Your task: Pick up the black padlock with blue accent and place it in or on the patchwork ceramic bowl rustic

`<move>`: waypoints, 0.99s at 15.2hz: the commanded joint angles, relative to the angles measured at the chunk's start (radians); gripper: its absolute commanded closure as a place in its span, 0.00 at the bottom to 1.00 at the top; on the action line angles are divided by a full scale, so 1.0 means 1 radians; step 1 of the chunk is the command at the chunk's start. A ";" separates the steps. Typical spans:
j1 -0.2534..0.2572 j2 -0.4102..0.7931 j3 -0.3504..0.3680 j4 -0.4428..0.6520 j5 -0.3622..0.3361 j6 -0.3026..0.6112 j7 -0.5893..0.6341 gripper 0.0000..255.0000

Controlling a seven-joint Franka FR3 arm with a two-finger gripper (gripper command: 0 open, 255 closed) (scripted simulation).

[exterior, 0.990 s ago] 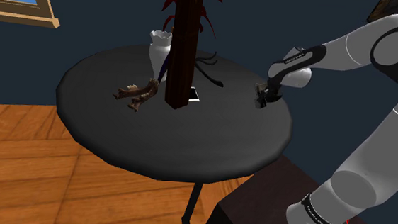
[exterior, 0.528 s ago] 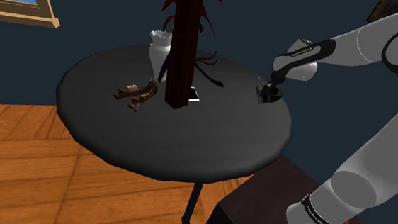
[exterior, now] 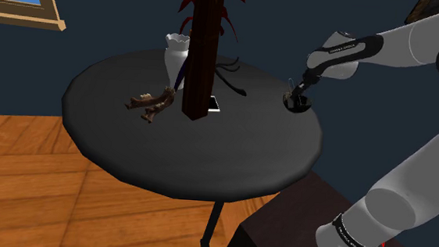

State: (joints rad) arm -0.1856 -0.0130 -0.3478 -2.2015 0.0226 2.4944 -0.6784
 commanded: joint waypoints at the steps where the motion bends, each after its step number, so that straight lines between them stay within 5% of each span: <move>1: 0.001 -0.013 0.001 0.014 -0.009 -0.026 0.009 1.00; 9: 0.001 -0.054 0.005 0.071 -0.031 -0.122 0.025 1.00; 15: -0.058 0.134 -0.050 0.271 0.108 -0.154 -0.159 1.00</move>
State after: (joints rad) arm -0.2296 0.0826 -0.3899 -1.9640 0.1015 2.3403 -0.8000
